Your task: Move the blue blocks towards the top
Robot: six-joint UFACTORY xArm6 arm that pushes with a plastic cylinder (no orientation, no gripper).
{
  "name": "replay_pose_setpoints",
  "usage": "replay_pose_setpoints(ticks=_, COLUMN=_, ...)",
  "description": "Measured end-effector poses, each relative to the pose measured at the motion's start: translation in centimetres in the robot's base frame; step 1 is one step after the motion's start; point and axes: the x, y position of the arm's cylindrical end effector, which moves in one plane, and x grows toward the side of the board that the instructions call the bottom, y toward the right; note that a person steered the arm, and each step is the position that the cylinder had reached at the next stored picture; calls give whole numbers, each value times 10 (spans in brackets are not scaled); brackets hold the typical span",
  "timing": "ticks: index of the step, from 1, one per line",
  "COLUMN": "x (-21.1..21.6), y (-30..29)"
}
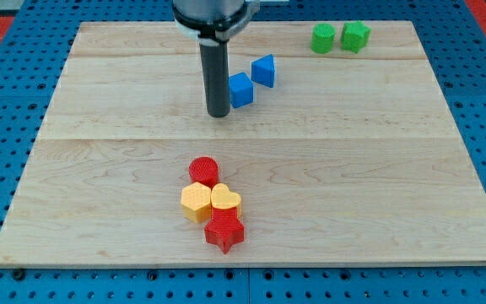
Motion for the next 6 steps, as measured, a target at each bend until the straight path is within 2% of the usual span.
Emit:
replay_pose_setpoints(ticks=2, x=-39, y=97)
replay_pose_setpoints(ticks=3, x=-65, y=119)
replay_pose_setpoints(ticks=5, x=-64, y=66)
replay_pose_setpoints(ticks=6, x=-84, y=65)
